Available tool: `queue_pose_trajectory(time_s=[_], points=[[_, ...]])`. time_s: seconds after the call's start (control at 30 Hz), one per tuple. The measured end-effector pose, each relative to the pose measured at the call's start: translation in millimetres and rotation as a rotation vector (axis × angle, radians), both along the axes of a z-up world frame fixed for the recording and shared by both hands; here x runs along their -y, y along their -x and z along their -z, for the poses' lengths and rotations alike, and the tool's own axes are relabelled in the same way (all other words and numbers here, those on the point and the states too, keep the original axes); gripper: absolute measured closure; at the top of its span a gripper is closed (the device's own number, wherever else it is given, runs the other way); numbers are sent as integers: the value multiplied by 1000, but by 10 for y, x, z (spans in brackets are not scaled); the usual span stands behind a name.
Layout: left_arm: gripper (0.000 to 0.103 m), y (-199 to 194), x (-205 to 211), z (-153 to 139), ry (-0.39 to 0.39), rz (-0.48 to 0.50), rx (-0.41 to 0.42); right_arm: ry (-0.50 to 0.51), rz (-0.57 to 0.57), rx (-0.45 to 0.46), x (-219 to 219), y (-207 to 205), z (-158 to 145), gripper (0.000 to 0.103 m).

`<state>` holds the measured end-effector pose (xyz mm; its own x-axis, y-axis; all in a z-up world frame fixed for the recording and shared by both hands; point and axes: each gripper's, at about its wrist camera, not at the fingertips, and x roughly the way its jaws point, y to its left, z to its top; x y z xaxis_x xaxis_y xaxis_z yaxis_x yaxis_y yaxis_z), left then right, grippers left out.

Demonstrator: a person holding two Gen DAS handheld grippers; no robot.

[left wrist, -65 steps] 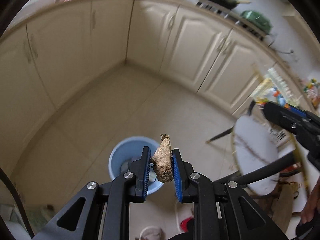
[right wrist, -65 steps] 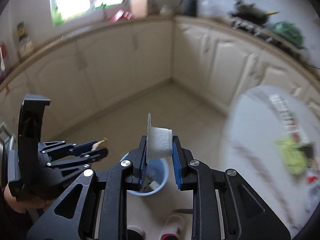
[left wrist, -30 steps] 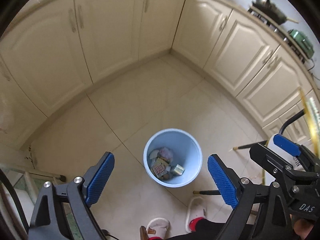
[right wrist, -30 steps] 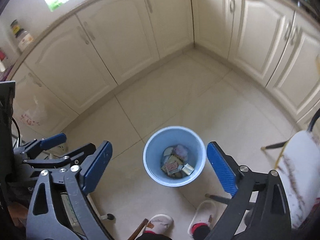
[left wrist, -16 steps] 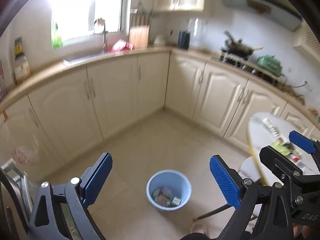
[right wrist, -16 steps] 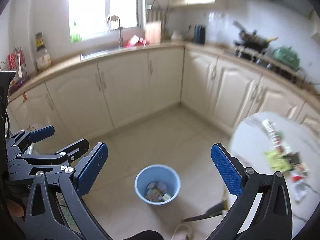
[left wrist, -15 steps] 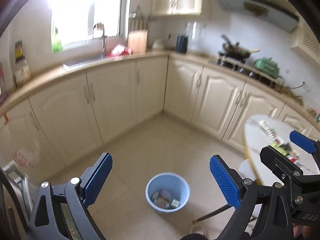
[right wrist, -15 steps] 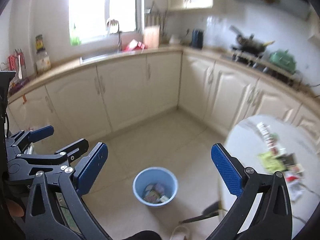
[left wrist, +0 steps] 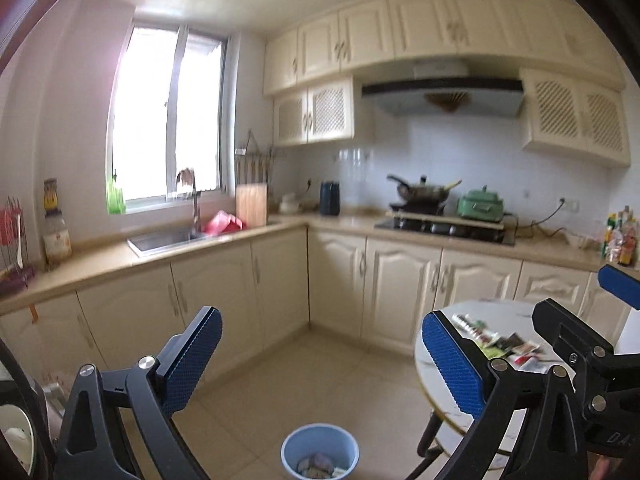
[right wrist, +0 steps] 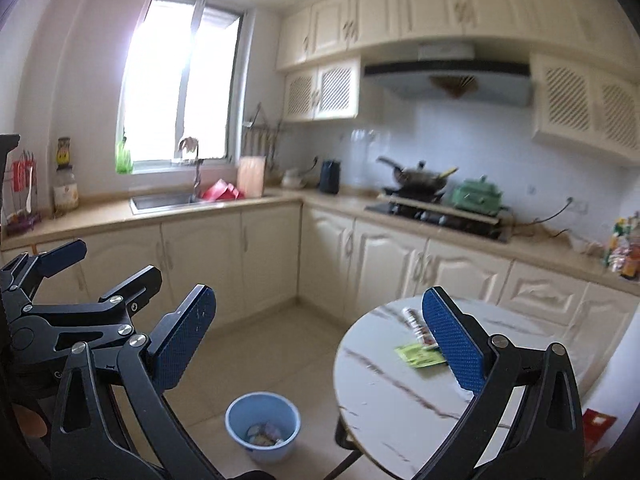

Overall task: Collect trash
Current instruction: 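Raise both open tools back toward the table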

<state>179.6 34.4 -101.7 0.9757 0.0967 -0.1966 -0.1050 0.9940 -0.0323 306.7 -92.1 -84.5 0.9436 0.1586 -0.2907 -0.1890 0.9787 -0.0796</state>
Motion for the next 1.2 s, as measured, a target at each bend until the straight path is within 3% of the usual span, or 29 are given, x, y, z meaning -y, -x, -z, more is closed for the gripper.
queue_pose_trajectory(time_s=[0.2, 0.37, 0.53, 0.8, 1.2], points=[[1, 872, 131, 470, -37, -32, 156, 0, 72, 85, 147, 454, -221, 0], [1, 1057, 279, 844, -31, 4, 207, -7, 124, 143, 273, 695, -369, 0], [1, 1170, 266, 1029, -36, 16, 216, -13, 151, 162, 354, 811, -406, 0], [1, 1180, 247, 947, -39, 23, 217, -22, 168, 158, 452, 835, -389, 0], [1, 651, 299, 487, -67, 61, 194, -26, 193, 135, 543, 776, -302, 0]])
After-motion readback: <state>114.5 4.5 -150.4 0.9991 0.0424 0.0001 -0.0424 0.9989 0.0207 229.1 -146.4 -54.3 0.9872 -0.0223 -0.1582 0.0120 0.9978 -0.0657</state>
